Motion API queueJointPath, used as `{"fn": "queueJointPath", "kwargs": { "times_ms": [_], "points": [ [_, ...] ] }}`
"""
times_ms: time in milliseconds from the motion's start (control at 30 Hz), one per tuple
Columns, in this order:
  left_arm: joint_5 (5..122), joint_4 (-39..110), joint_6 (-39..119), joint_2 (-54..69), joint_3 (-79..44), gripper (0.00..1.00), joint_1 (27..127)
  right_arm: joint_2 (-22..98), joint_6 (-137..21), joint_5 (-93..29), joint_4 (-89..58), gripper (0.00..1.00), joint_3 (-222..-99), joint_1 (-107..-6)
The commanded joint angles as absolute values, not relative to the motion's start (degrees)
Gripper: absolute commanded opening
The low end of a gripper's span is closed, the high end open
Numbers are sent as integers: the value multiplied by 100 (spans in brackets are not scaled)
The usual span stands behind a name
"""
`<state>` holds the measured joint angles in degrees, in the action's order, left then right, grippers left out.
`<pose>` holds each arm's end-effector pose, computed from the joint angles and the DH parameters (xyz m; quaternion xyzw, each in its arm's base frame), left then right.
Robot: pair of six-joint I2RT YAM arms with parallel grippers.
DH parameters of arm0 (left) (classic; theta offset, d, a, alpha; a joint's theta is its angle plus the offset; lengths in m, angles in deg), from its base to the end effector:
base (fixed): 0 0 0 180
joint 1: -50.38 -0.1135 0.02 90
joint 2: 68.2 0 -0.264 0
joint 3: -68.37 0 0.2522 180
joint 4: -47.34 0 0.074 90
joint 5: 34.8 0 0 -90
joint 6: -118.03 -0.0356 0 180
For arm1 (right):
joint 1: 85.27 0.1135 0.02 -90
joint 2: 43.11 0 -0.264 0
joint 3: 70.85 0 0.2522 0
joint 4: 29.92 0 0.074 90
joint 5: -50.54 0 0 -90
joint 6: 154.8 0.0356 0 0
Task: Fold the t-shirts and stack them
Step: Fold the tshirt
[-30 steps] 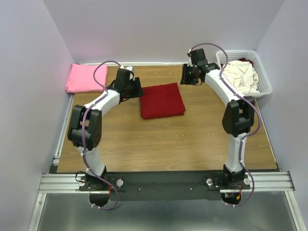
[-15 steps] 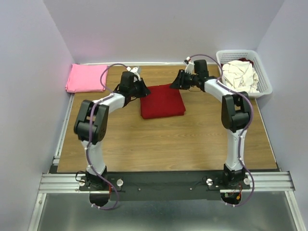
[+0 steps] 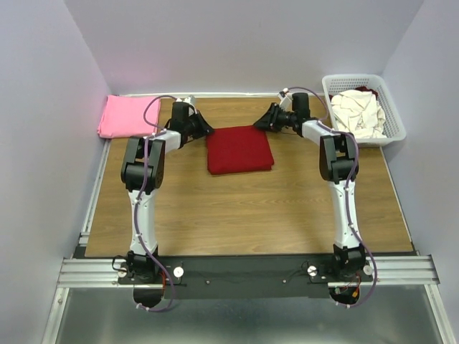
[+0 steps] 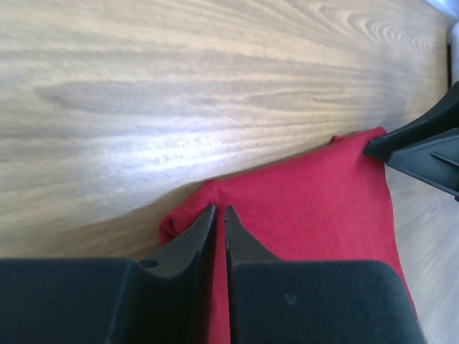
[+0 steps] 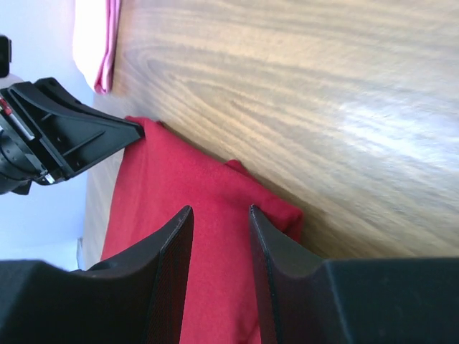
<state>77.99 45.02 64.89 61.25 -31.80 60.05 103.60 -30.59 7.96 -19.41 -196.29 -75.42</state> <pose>0.4893 -0.0974 0.1380 -0.1075 0.8544 -0.3473 0.3712 0.5464 0.1215 0.1153 -0.0224 0.8232 0.4927 0.2811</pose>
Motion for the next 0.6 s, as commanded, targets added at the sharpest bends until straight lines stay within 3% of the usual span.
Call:
{"fn": "queueJointPath", "kwargs": {
  "times_ms": [0, 200, 267, 367, 567],
  "points": [
    [7893, 4465, 6477, 6241, -3310, 17, 5829, 10340, -2868, 809, -2196, 44, -19738, -7692],
    [8147, 4517, 6468, 5662, -3022, 27, 5802, 9348, -2544, 923, -2424, 44, -18983, -7710],
    [8148, 4657, 6564, 5146, -2741, 28, 5820, 8962, -2237, 1116, -3133, 45, -18431, -7710],
    [7885, 5043, 6784, 4259, -1906, 28, 5951, 8293, -1017, 1424, -4978, 47, -17016, -7692],
    [7840, 5317, 6986, 3070, -333, 28, 6303, 7617, -539, 1697, -5659, 49, -15459, -7464]
  ]
}}
